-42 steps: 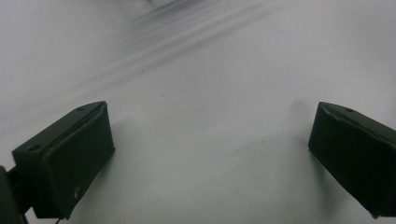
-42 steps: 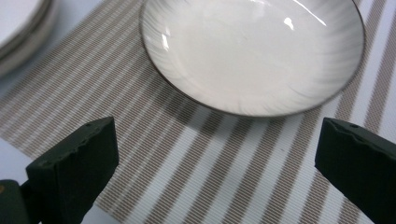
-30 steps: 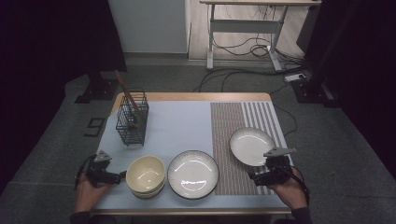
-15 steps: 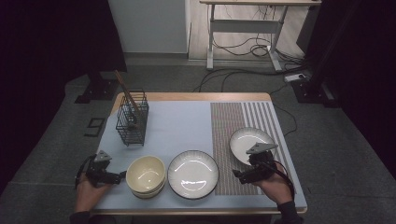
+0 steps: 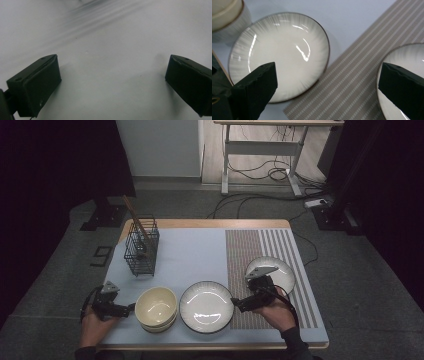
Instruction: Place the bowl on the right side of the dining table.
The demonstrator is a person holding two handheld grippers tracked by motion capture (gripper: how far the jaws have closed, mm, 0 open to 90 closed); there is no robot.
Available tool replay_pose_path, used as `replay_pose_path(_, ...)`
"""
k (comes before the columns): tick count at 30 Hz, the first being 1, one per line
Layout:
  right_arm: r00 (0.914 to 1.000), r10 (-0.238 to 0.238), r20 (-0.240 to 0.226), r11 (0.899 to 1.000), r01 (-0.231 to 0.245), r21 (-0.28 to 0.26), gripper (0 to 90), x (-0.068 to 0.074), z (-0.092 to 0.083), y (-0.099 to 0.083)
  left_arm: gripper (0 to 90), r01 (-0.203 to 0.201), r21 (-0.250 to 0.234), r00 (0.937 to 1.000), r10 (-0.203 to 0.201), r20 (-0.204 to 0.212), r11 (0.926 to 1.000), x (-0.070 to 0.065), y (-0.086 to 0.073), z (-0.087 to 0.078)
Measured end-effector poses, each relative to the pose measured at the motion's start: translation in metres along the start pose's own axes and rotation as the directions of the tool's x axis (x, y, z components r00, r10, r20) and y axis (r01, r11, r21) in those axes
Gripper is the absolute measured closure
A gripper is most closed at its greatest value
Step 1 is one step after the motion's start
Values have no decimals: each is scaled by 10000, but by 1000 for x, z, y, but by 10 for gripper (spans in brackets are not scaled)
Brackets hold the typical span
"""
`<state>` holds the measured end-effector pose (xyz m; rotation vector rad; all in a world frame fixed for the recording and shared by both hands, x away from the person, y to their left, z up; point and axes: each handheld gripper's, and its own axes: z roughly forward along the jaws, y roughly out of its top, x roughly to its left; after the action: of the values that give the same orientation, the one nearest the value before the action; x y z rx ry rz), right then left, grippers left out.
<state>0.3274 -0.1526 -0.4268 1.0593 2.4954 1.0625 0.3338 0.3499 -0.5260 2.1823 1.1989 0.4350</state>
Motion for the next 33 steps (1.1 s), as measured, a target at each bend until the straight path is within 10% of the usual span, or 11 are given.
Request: replay_pose_path(33, 9894, -860, -1168, 9961, 879, 113, 0, 43, 47, 56, 0, 8, -6, 10000, -8, 7, 10000, 0, 0, 0)
